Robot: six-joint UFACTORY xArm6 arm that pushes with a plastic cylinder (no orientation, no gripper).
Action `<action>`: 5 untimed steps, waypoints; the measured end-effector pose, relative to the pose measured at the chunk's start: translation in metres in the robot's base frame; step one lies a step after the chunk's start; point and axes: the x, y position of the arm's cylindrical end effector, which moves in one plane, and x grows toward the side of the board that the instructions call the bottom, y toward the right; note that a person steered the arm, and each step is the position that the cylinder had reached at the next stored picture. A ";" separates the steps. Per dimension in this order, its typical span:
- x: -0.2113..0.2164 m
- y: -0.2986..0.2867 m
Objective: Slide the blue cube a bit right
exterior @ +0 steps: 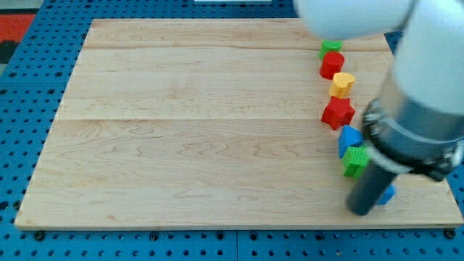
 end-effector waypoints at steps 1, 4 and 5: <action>-0.043 0.013; 0.022 0.020; 0.030 0.031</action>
